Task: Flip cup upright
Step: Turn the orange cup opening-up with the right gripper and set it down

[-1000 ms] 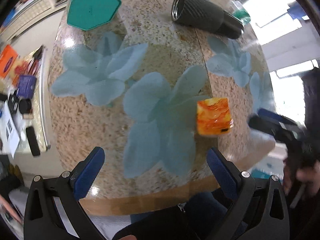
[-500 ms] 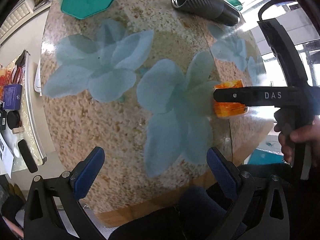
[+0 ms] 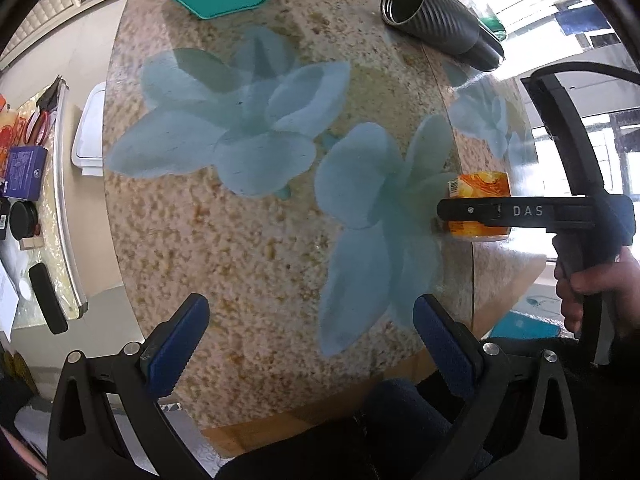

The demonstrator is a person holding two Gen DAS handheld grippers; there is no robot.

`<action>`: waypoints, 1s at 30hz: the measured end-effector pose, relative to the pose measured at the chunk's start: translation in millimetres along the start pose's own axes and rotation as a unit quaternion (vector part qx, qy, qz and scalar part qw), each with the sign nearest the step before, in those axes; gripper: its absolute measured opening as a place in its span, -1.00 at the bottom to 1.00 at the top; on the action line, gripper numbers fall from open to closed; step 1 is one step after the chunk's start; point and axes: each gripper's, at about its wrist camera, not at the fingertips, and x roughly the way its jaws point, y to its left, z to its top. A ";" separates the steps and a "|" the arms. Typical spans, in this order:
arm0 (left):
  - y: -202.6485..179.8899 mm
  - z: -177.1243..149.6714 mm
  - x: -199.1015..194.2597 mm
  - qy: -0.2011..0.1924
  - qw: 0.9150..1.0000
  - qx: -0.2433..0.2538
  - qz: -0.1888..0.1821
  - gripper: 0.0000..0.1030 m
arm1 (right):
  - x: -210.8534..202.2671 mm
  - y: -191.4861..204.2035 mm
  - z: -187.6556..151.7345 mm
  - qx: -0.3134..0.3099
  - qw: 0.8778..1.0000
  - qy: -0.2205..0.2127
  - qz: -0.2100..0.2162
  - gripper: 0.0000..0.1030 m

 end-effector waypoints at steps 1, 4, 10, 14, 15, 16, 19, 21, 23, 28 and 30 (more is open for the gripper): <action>-0.2 -0.8 -0.7 -0.002 1.000 0.000 0.001 0.99 | -1.7 -1.9 -0.3 -0.001 1.000 -0.001 0.006 0.23; 1.5 -1.9 -2.4 -0.007 1.000 -0.005 0.001 0.99 | -15.9 -9.3 -3.0 -0.009 0.999 -0.027 0.020 0.23; 7.0 -6.0 -7.0 -0.007 1.000 -0.018 0.000 0.99 | -65.2 -3.9 -9.5 -0.081 0.983 -0.166 -0.009 0.23; 2.5 -8.0 -9.5 -0.004 1.000 -0.009 0.018 0.99 | -89.1 1.8 -23.7 -0.141 0.951 -0.270 -0.046 0.23; 1.4 -8.0 -9.4 -0.003 1.000 -0.007 0.022 0.99 | -92.6 2.7 -26.5 -0.155 0.942 -0.294 -0.053 0.23; 0.5 -8.8 -10.0 -0.002 1.000 -0.005 0.027 0.99 | -92.8 1.8 -27.4 -0.165 0.934 -0.311 -0.057 0.23; -2.1 -10.6 -10.1 0.001 0.999 -0.002 0.043 0.99 | -86.3 0.8 -30.6 -0.190 0.913 -0.355 -0.061 0.23; -2.3 -13.4 -9.7 0.005 0.998 0.001 0.057 0.99 | -66.5 -1.3 -29.0 -0.198 0.906 -0.367 -0.064 0.23; -2.8 -15.4 -8.9 0.008 0.998 0.005 0.069 0.99 | -44.2 -2.7 -29.4 -0.200 0.901 -0.377 -0.075 0.23; -3.2 -22.9 -12.0 0.003 0.996 0.014 0.093 0.99 | -24.3 -13.6 -34.5 -0.186 0.896 -0.399 -0.062 0.24; -2.0 -24.9 -15.7 -0.009 0.996 0.011 0.090 0.99 | -21.7 -18.0 -38.1 -0.181 0.893 -0.407 -0.054 0.24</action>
